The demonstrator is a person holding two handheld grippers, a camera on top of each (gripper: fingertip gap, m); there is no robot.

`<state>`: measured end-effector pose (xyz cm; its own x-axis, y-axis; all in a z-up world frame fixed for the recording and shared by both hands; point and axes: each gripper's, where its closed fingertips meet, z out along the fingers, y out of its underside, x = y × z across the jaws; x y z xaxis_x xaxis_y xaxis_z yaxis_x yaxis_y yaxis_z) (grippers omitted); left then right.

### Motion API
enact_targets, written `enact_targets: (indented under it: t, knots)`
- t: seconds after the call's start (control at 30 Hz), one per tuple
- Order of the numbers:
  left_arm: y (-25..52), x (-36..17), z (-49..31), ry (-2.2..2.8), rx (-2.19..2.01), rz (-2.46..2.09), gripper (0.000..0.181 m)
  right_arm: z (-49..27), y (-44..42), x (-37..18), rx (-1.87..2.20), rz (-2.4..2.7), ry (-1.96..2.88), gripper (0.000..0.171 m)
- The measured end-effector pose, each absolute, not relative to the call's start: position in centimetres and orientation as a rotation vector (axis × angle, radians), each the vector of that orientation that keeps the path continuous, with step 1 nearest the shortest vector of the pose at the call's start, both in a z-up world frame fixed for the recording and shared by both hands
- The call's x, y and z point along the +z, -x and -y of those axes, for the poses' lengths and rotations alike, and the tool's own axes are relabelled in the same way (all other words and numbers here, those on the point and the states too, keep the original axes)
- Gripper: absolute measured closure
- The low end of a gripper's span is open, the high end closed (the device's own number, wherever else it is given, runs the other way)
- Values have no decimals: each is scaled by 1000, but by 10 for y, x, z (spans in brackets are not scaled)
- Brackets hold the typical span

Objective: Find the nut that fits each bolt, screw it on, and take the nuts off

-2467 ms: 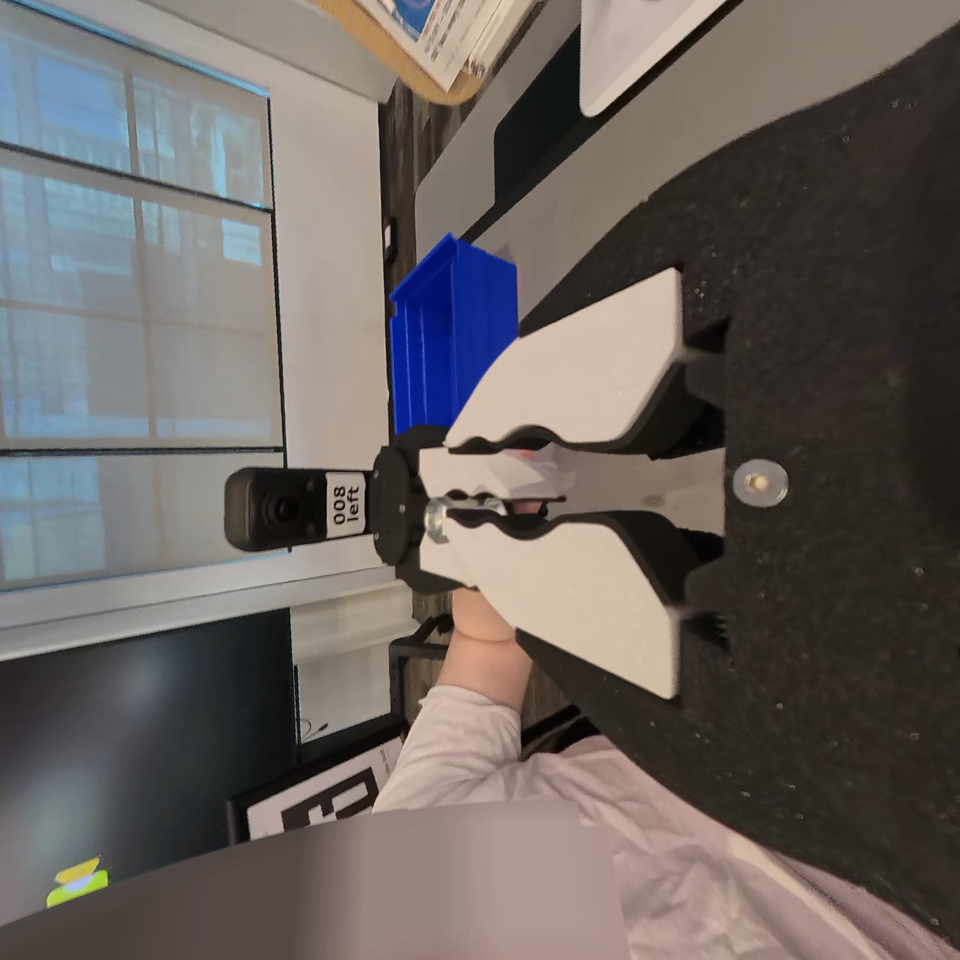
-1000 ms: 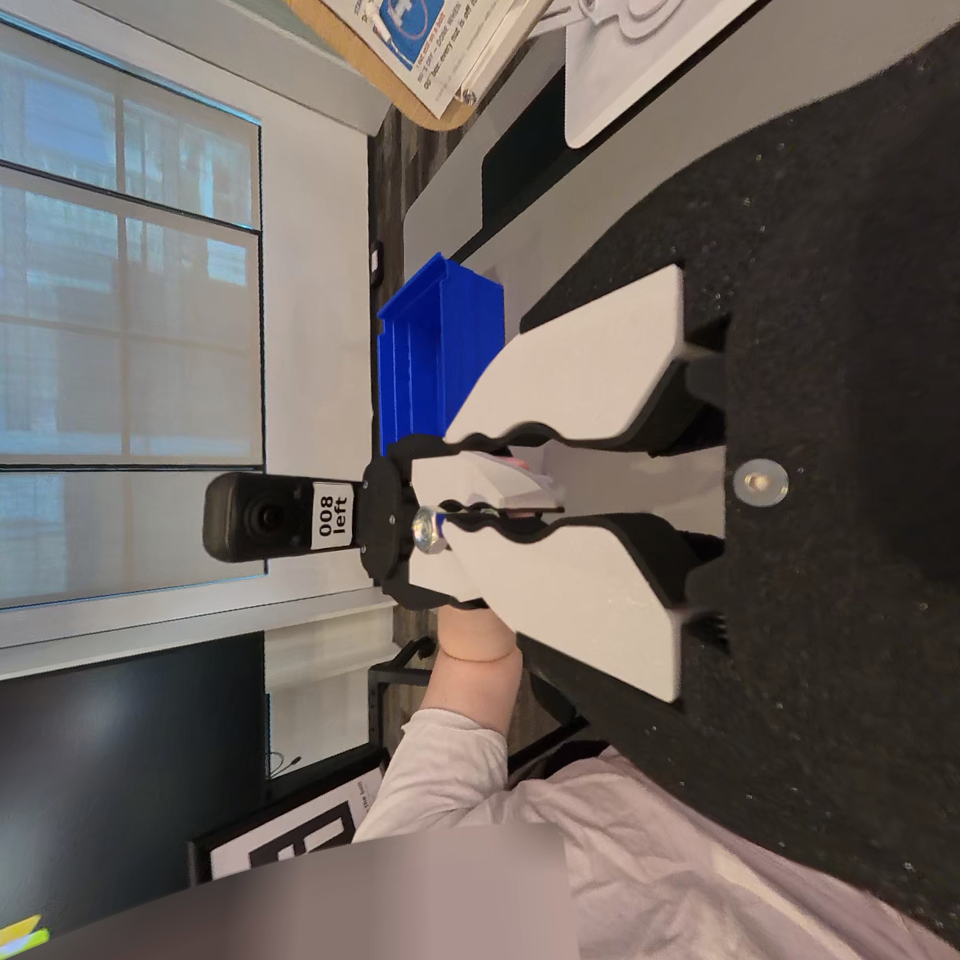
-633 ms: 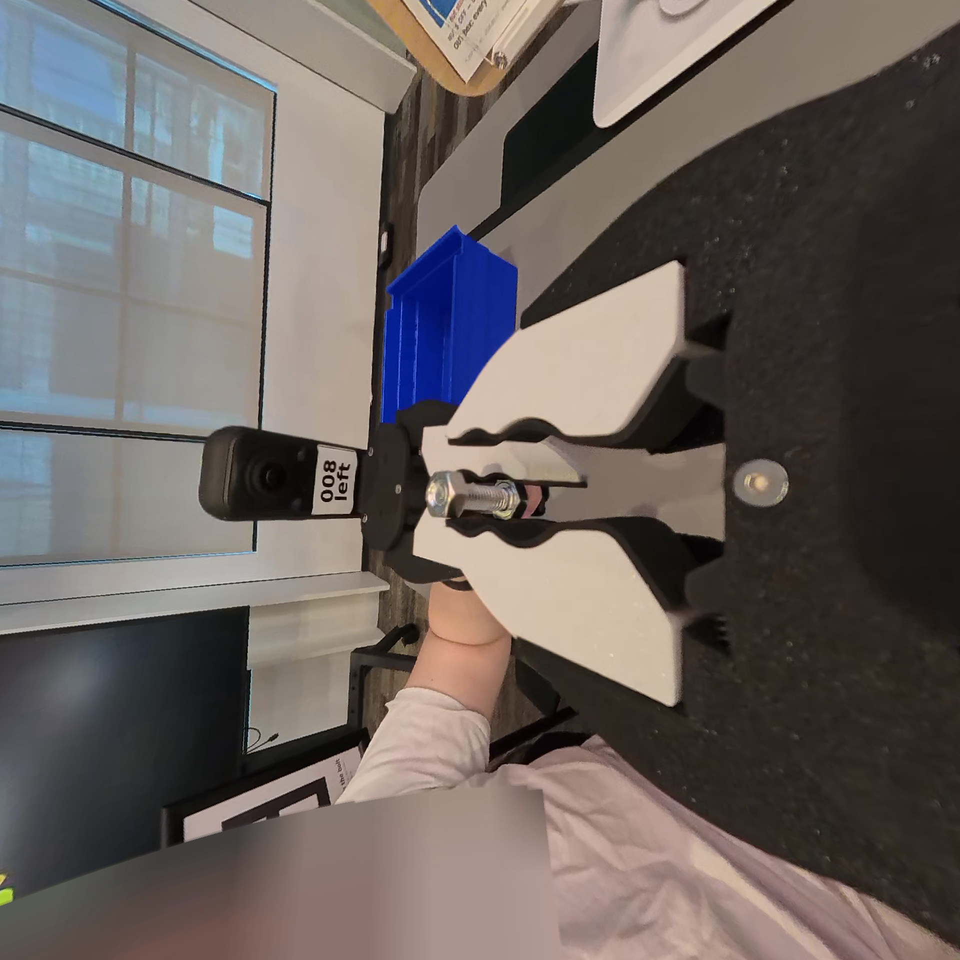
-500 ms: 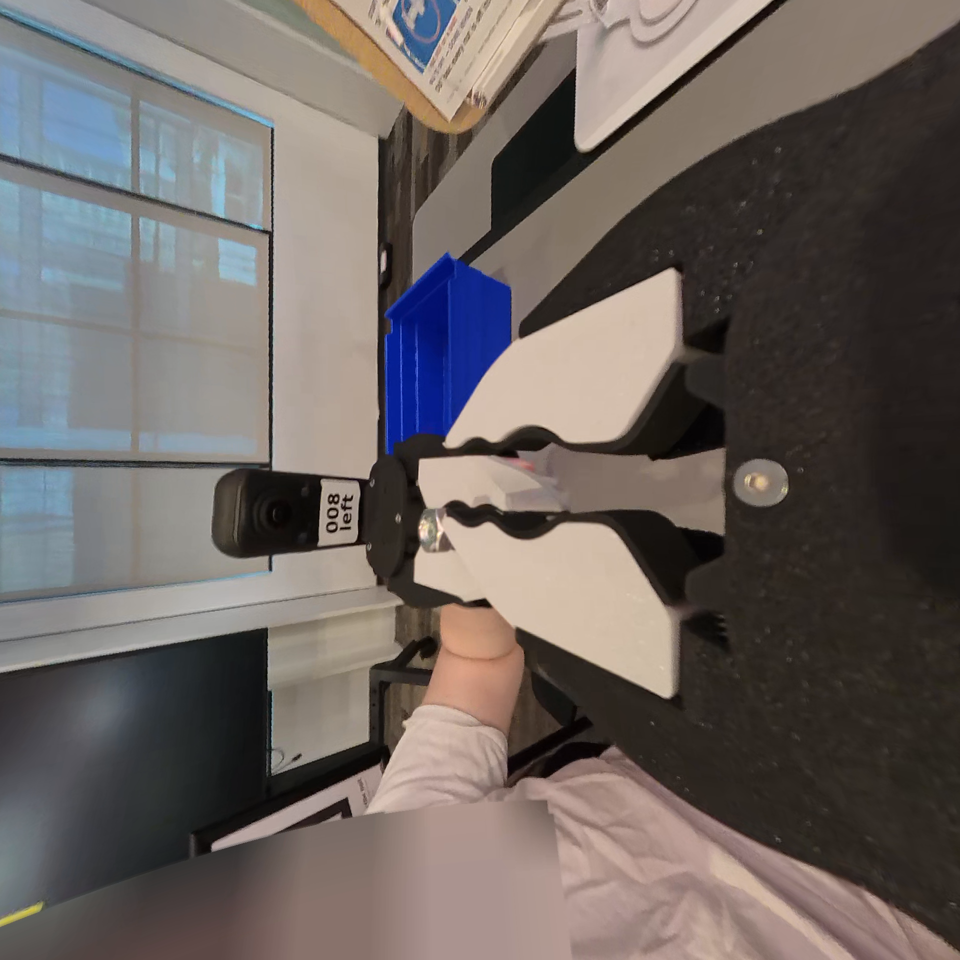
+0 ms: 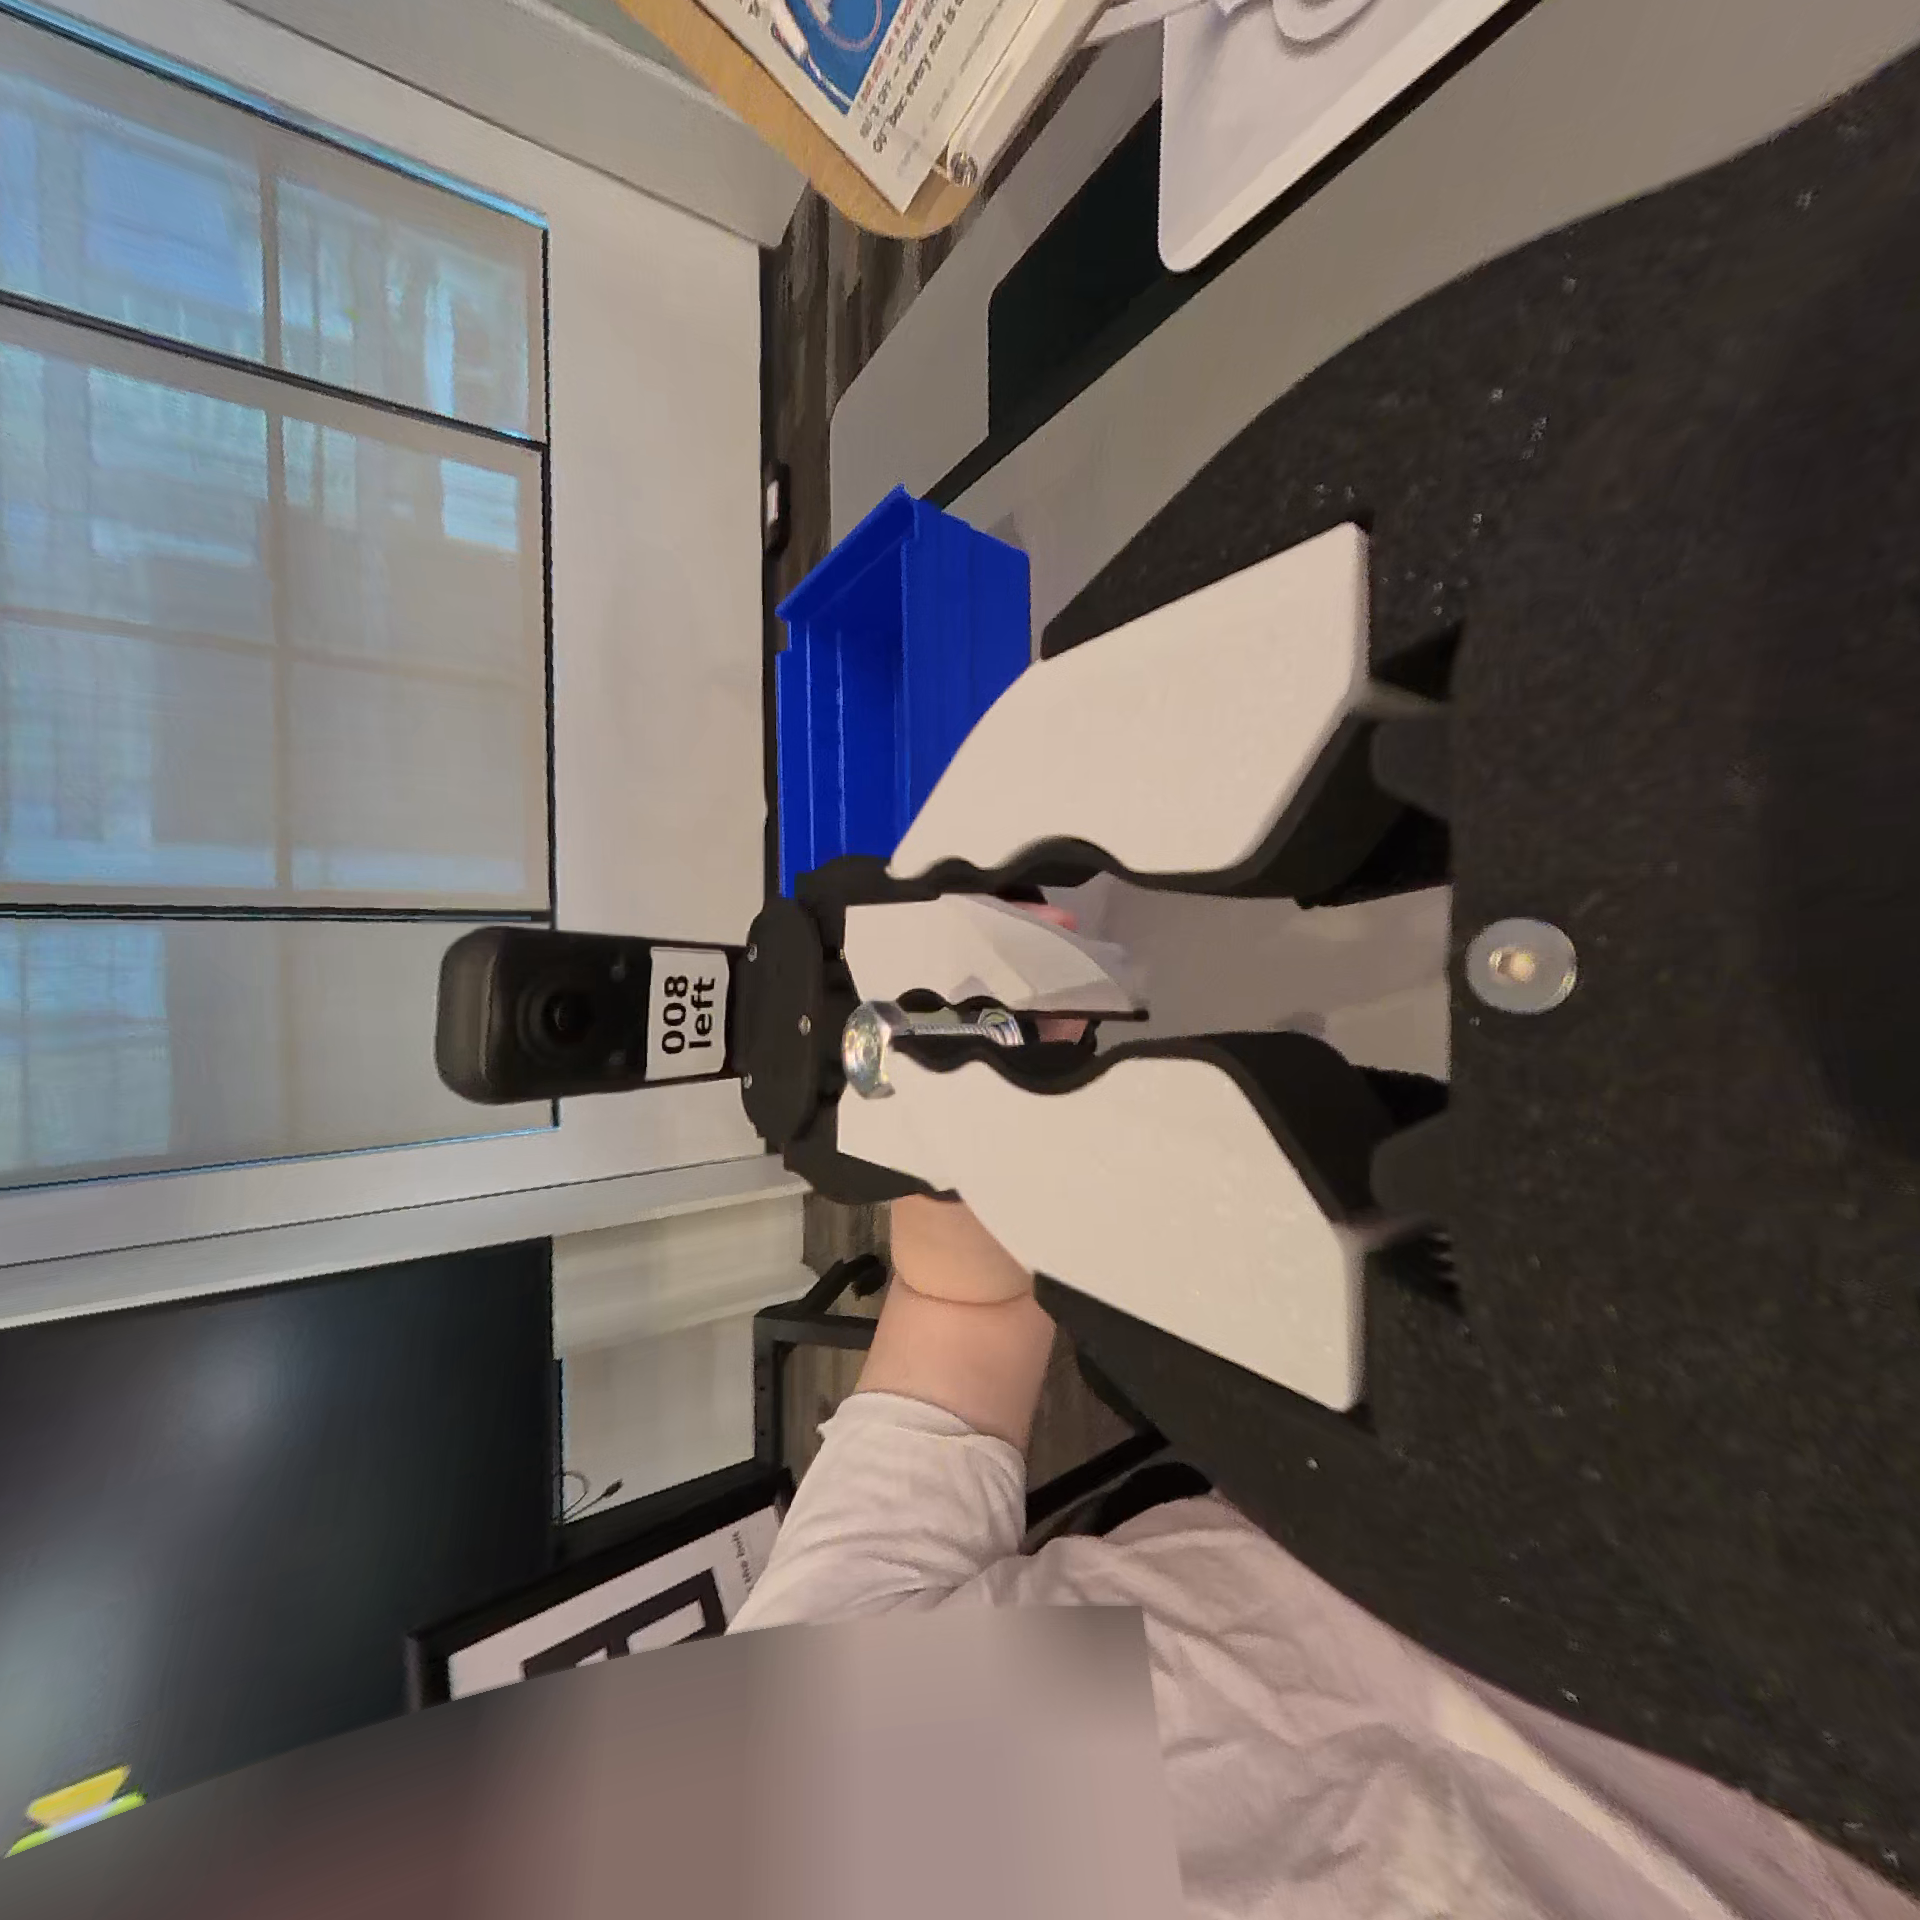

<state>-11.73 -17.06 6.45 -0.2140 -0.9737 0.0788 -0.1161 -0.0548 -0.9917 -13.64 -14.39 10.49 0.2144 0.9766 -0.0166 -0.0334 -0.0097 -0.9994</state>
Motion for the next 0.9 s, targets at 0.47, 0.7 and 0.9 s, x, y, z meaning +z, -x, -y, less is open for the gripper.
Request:
enact_targets:
  t: [0.47, 0.7, 0.9]
  knots:
    - [118, 67, 172, 1221, -1374, -1420, 167, 146, 137, 108, 1073, 1021, 1267, 147]
    - [115, 62, 175, 1223, -1361, -1445, 167, 163, 155, 105, 1062, 1108, 1259, 144]
    - [117, 66, 173, 1224, -1375, -1424, 167, 152, 145, 104, 1063, 1070, 1274, 144]
